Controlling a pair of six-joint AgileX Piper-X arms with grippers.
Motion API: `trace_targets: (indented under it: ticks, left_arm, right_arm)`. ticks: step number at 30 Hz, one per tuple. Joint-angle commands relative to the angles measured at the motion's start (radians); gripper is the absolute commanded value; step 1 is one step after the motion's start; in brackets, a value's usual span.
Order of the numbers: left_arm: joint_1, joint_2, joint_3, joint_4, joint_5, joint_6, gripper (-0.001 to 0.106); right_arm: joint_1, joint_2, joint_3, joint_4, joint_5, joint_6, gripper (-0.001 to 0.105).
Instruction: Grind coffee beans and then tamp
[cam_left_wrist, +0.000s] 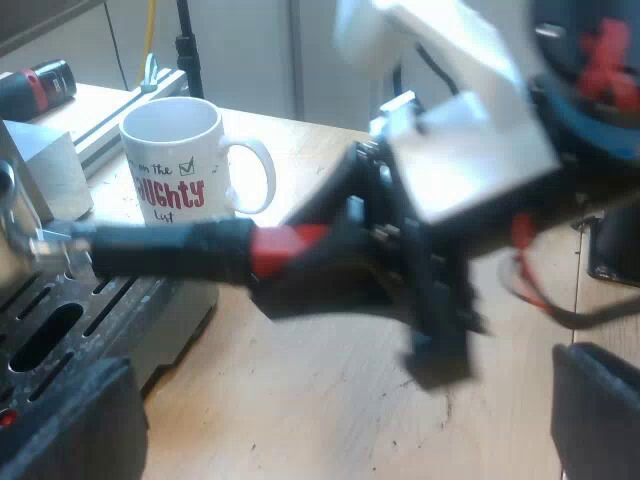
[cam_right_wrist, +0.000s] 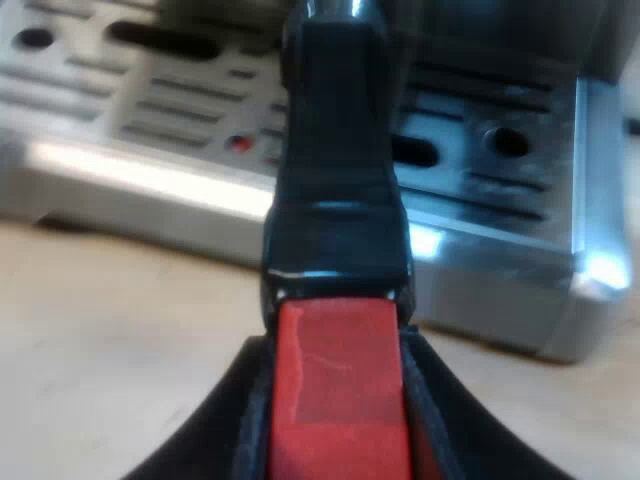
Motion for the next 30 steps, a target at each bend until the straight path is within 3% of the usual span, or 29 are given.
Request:
trace_targets:
  ticks: [1, 6, 14, 19, 30]
  left_arm:
    - [-0.005, -0.005, -0.003, -0.009, 0.007, -0.001, 0.083]
    - [-0.005, -0.015, -0.008, -0.009, 0.007, -0.001, 0.083]
    - [-0.005, -0.116, -0.047, 0.001, 0.007, -0.001, 0.083]
    - [-0.005, -0.191, -0.08, 0.182, 0.002, -0.001, 0.083]
    - [-0.005, -0.241, -0.095, 0.343, -0.102, -0.001, 0.083]
  right_arm:
    - [0.046, -0.029, -0.013, -0.004, 0.061, 0.009, 0.0]
    - [0.104, -0.069, -0.013, 0.055, 0.097, 0.053, 0.0]
    - [0.178, -0.145, -0.013, 0.112, 0.135, 0.053, 0.0]
    - [0.239, -0.208, -0.013, 0.159, 0.134, 0.053, 0.0]
    - [0.289, -0.257, 0.0, 0.3, 0.086, 0.066, 0.0]
